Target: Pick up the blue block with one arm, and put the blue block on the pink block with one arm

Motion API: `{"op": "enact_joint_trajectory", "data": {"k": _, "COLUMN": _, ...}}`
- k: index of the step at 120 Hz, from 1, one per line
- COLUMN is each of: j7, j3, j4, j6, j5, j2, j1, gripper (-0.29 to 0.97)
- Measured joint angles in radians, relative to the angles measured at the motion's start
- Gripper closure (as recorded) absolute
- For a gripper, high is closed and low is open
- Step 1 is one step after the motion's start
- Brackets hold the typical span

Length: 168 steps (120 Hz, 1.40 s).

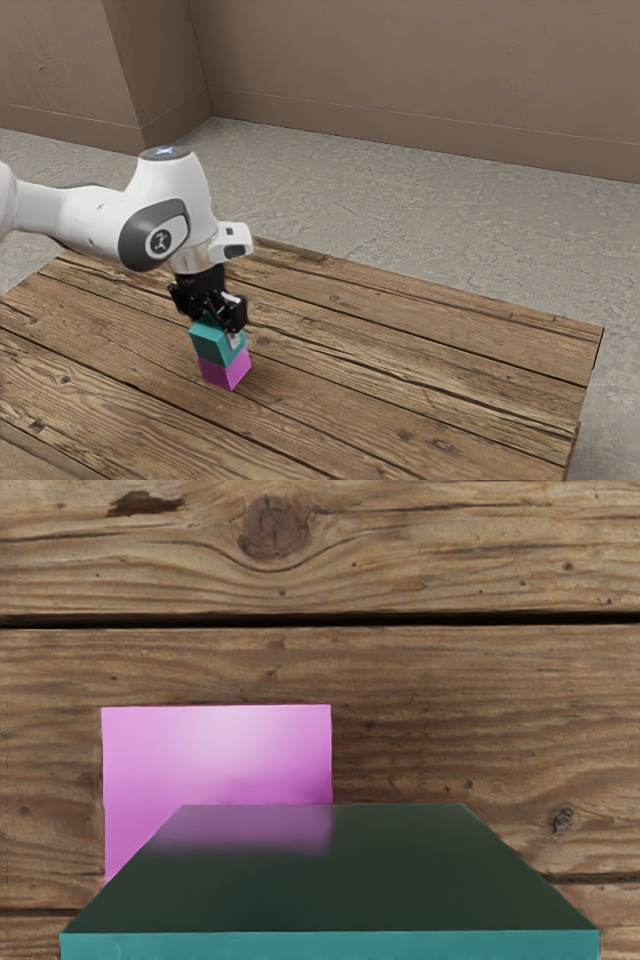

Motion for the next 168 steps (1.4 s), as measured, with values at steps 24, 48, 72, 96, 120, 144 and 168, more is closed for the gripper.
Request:
{"op": "enact_joint_trajectory", "data": {"k": 24, "j7": -0.004, "j3": 0.000, "j4": -0.015, "j6": 0.000, "j5": 0.006, "j2": -0.014, "j1": 0.070, "gripper": 0.30}}
{"op": "enact_joint_trajectory", "data": {"k": 48, "j7": -0.006, "j3": 0.000, "j4": -0.001, "j6": 0.002, "j5": 0.010, "j2": 0.014, "j1": 0.068, "gripper": 0.30}}
{"op": "enact_joint_trajectory", "data": {"k": 72, "j7": -0.007, "j3": 0.000, "j4": 0.002, "j6": 0.003, "j5": 0.013, "j2": 0.015, "j1": 0.046, "gripper": 0.30}}
{"op": "enact_joint_trajectory", "data": {"k": 96, "j7": -0.005, "j3": 0.001, "j4": 0.014, "j6": 0.004, "j5": 0.013, "j2": 0.027, "j1": 0.034, "gripper": 0.30}}
{"op": "enact_joint_trajectory", "data": {"k": 120, "j7": 0.000, "j3": 0.001, "j4": 0.015, "j6": 0.004, "j5": 0.013, "j2": 0.029, "j1": 0.027, "gripper": 0.30}}
{"op": "enact_joint_trajectory", "data": {"k": 144, "j7": 0.006, "j3": 0.001, "j4": 0.012, "j6": 0.004, "j5": 0.019, "j2": 0.025, "j1": 0.026, "gripper": 0.30}}
{"op": "enact_joint_trajectory", "data": {"k": 168, "j7": 0.020, "j3": 0.000, "j4": 0.012, "j6": 0.003, "j5": 0.063, "j2": 0.025, "j1": 0.035, "gripper": 0.30}}
